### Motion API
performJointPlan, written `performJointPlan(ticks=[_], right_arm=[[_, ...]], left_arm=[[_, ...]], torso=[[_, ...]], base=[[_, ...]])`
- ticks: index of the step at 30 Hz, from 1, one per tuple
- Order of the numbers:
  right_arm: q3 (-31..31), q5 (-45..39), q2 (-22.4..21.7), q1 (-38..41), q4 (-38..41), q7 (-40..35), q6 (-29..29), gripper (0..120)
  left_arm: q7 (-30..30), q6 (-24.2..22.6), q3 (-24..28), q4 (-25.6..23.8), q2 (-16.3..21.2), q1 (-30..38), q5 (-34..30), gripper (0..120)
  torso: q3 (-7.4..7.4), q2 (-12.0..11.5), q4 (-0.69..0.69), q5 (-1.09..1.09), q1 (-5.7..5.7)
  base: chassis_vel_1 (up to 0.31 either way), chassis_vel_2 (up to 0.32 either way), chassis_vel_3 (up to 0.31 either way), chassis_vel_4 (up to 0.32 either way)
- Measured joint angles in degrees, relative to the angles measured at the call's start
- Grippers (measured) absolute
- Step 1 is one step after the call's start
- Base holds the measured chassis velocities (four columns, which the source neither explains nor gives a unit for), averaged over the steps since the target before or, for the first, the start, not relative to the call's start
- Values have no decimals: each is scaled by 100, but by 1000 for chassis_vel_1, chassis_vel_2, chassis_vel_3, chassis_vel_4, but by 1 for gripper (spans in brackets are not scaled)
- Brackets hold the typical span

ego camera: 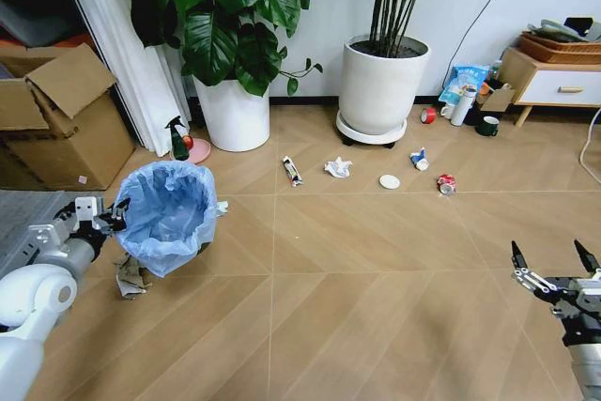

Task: Pick up the trash bin and place the garbage on the floor into it.

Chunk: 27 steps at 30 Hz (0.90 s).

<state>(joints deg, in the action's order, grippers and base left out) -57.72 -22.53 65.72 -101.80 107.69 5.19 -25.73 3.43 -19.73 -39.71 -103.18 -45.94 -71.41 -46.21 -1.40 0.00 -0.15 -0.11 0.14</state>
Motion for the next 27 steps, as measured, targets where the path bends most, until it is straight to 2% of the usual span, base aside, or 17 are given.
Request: performJointPlan(ticks=[11, 27], right_arm=[[-37, 30, 3, -77, 46, 65, 19, 100], [-61, 101, -14, -51, 12, 99, -92, 100]], left_arm=[[-9, 13, -43, -87, -28, -115, 1, 0], [-10, 25, -66, -143, -43, -160, 6, 0]], torso=[[0, 0, -1, 0, 0], [0, 0, 0, 0, 1]], base=[[4, 23, -7, -24], [-2, 103, -5, -105]])
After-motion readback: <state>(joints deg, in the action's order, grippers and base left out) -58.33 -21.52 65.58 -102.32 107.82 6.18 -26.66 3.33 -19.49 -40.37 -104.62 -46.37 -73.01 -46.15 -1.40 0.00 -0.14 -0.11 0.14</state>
